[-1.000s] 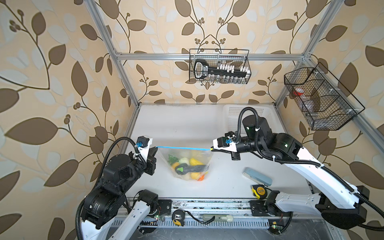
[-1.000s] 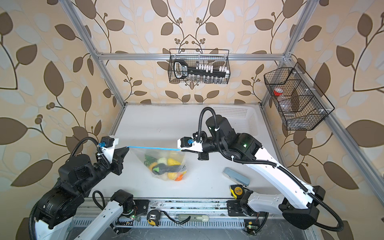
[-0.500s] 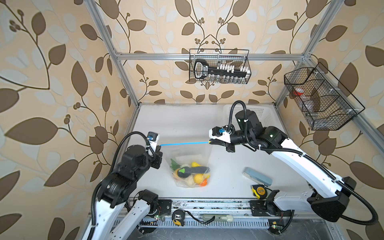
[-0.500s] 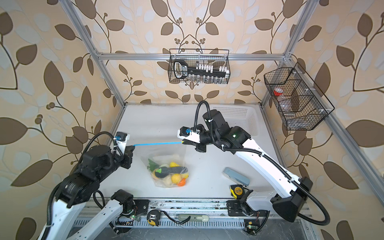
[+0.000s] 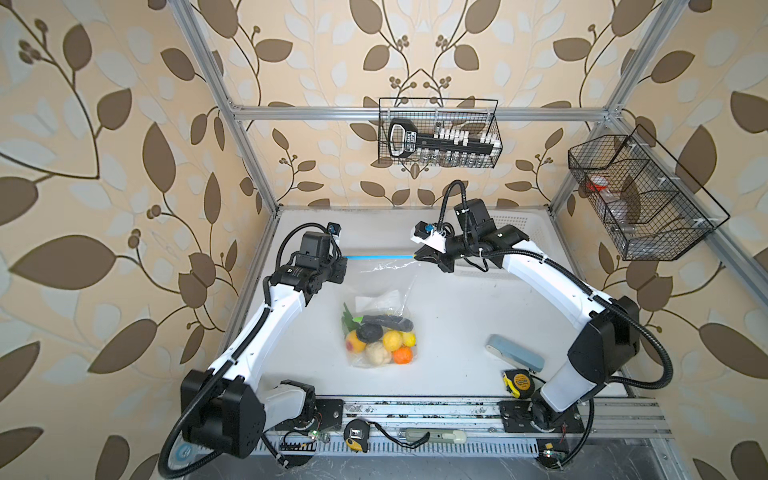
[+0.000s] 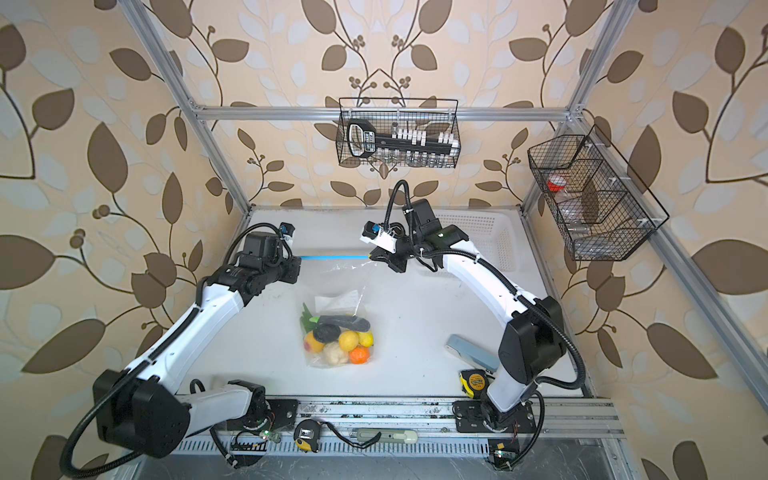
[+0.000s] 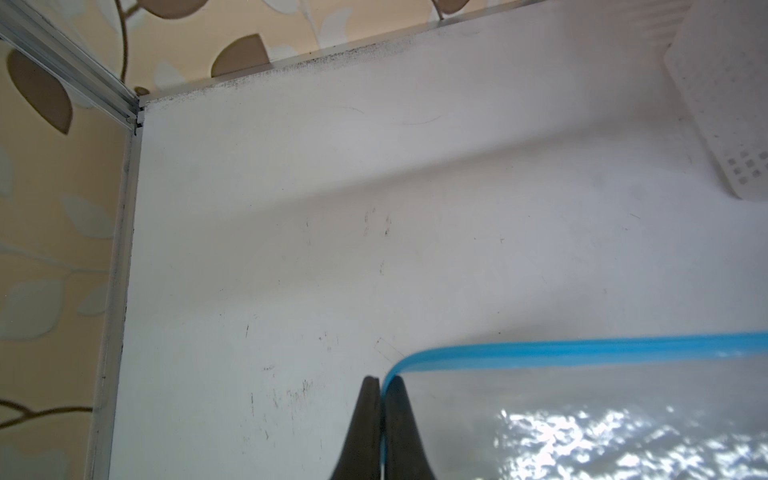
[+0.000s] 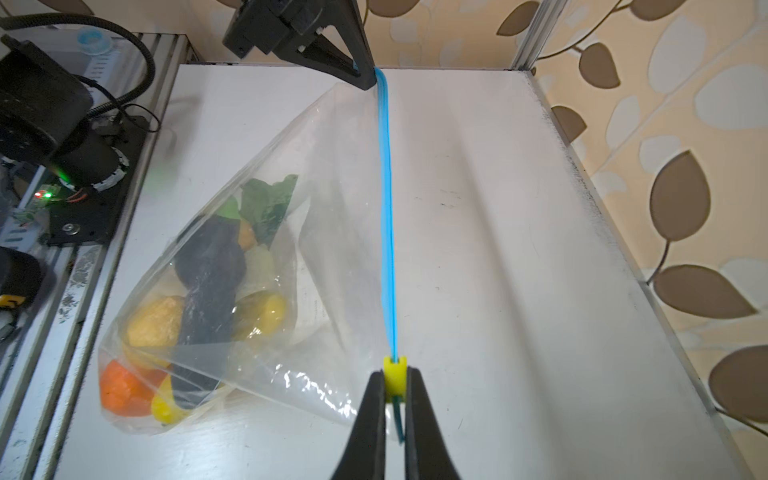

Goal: Place the food in the zip-top bag and seal the zipper
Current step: 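Lower the sealed bag onto the table with both grippers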

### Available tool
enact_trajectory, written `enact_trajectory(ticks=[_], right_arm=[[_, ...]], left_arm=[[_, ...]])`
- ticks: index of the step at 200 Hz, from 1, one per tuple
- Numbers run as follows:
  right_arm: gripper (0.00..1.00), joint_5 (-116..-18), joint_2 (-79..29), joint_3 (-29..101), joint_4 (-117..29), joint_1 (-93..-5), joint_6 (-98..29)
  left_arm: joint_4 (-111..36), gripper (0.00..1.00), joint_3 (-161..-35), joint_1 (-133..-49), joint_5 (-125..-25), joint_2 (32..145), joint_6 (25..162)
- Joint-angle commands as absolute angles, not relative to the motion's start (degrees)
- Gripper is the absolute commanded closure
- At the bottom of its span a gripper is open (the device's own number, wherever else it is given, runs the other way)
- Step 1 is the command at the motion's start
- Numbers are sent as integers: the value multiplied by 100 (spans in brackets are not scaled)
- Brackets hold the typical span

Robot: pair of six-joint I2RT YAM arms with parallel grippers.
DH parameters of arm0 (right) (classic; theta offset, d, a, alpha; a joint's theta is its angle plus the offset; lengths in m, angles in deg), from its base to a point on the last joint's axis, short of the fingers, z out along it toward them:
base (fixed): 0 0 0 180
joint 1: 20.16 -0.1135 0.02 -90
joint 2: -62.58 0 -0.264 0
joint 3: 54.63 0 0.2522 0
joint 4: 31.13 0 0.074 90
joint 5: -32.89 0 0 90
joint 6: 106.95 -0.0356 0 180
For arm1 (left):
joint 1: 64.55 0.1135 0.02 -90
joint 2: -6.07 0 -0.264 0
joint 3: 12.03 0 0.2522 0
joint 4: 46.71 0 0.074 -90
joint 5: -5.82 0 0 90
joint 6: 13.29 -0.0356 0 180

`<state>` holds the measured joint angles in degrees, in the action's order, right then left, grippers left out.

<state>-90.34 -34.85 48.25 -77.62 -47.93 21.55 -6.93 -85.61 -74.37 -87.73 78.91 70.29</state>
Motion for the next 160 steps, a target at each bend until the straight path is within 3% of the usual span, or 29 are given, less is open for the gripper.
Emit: enact_trajectory(ticks=[1,70,128,160], right_arm=[[91,-8999,-3866,5259,-7716,-4608,2348],[89,-8896,-5440,6314,-7401,-4224,2263],[85,-8796,-6231,6691,-6908,-4073,2081],[85,-8761,-6520,6932,-6872,-4046,2043]], left_arm=[[-1168,100,-9033,-7173,-9167,8491,7063],[-1108,100,-10528,-7061,-8877,10843,7036],[-926,100,-11374,-6957,-8767,11916,7051],[-876,84,-11676,-6915,-8599,12250,7113]])
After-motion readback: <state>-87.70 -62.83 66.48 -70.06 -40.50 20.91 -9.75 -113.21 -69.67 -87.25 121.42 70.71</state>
